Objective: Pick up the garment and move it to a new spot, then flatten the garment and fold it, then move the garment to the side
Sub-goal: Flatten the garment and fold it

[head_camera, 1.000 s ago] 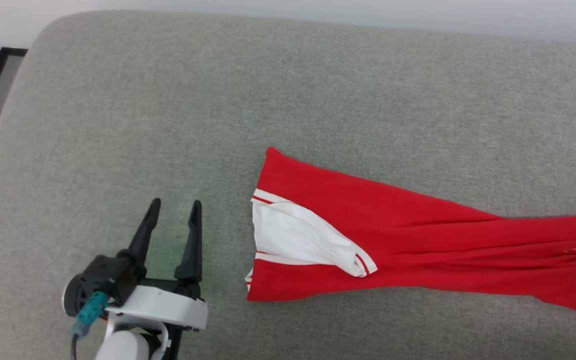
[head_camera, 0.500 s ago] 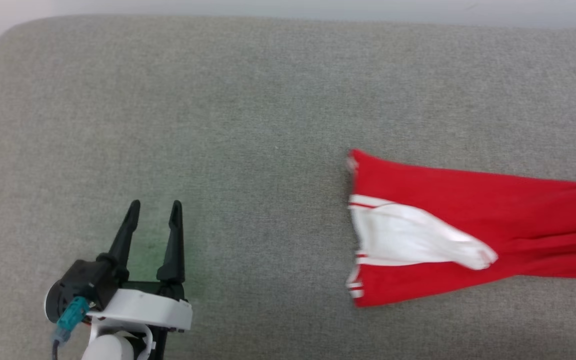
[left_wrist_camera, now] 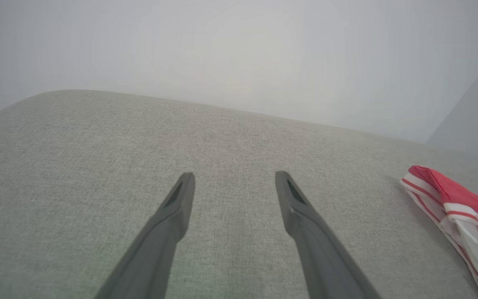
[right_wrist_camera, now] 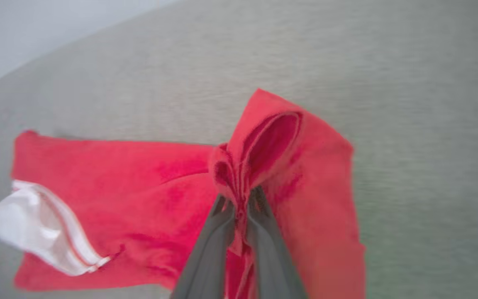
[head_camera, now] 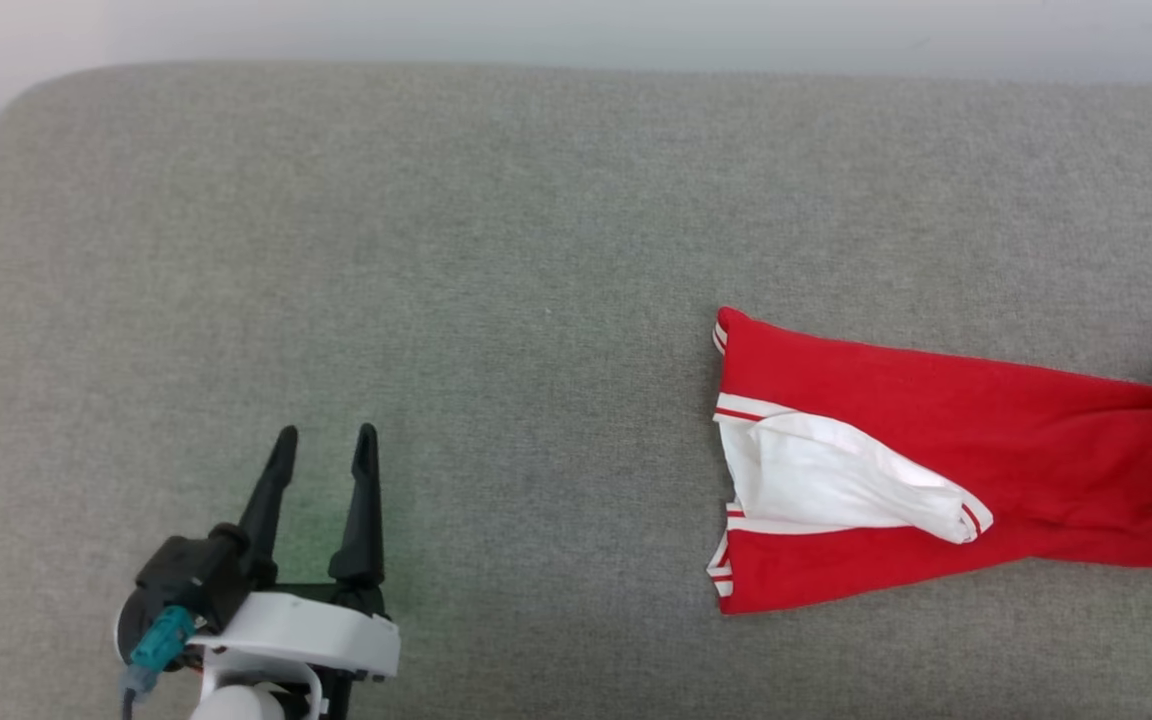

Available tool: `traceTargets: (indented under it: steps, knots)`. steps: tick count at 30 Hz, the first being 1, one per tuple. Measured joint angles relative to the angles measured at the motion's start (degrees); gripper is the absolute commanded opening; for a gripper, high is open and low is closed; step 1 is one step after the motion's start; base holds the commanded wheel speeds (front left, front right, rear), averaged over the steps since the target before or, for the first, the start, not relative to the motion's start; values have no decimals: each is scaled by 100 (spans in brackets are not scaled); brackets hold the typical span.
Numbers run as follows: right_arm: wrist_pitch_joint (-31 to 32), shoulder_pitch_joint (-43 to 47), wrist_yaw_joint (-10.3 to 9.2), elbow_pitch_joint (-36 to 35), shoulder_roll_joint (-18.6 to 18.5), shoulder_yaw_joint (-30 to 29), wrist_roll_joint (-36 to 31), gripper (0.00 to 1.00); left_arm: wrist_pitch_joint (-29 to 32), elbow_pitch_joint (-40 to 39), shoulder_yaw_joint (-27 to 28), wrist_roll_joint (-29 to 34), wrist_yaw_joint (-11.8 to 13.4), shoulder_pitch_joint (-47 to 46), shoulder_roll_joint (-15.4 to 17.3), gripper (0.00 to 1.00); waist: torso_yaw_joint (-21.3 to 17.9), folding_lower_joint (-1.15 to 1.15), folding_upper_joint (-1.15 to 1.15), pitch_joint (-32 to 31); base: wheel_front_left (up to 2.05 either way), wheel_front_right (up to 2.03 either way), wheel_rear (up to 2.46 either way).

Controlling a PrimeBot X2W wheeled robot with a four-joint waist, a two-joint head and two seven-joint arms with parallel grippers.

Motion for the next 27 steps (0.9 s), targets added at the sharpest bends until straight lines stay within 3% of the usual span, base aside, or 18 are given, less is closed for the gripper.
traceTargets:
  steps: [7,11,18,27]
  knots:
    - [793,52,0,-1815,669,468,65,0,0,40,-105,-79,0,55,-68,100,179,0,0,-98,0,0,0]
    - [1110,-136,-1,-2204,1110,825,-140,0,0,70,-194,-144,0,66,-98,100,339,0,0,-115,0,0,0]
    - [1189,-653,-1,-2267,1540,1274,-888,0,0,66,-248,-222,0,68,-113,100,675,0,0,-72,0,0,0]
    - [1074,-944,-1,-1492,1718,1844,-1430,0,0,138,-388,-368,0,-19,-127,100,954,0,0,142,0,0,0]
